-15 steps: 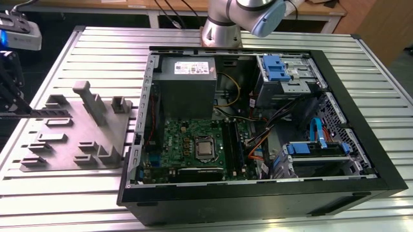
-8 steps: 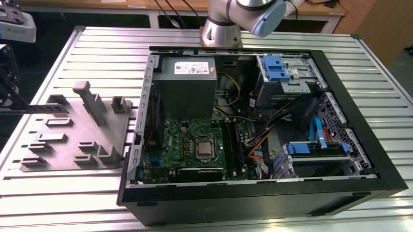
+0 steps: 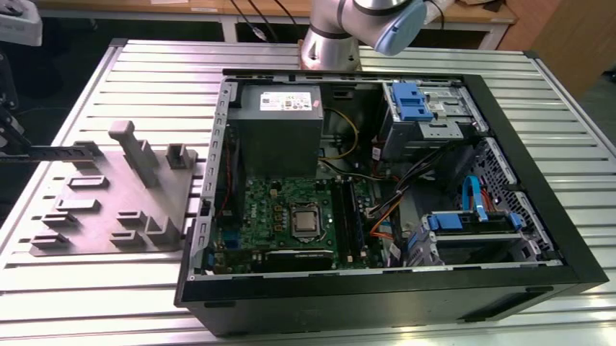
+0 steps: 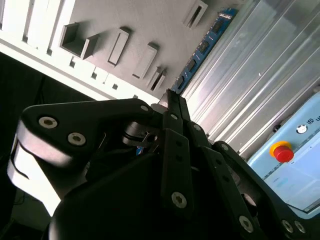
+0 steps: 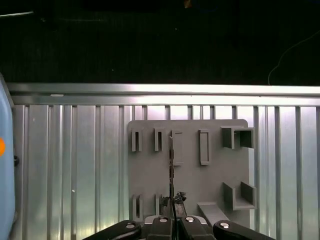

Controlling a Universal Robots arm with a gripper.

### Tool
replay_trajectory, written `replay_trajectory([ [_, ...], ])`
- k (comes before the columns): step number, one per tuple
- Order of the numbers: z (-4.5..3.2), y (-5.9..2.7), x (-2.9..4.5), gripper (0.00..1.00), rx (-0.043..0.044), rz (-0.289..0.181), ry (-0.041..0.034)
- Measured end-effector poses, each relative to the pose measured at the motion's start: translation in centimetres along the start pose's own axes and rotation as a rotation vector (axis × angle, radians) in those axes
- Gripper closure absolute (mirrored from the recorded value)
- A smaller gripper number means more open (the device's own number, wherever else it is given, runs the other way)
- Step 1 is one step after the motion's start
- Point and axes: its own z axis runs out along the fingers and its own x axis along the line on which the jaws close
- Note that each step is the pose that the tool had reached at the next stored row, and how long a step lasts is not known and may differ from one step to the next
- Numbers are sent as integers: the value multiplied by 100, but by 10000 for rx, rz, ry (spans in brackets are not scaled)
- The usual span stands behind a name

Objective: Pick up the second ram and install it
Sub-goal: 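Pick up the second ram and move it above second insertion slot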

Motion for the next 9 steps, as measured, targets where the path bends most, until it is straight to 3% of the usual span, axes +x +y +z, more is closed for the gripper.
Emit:
replay_trajectory([
  [9,-257,5,-15,88,-1,1,0],
])
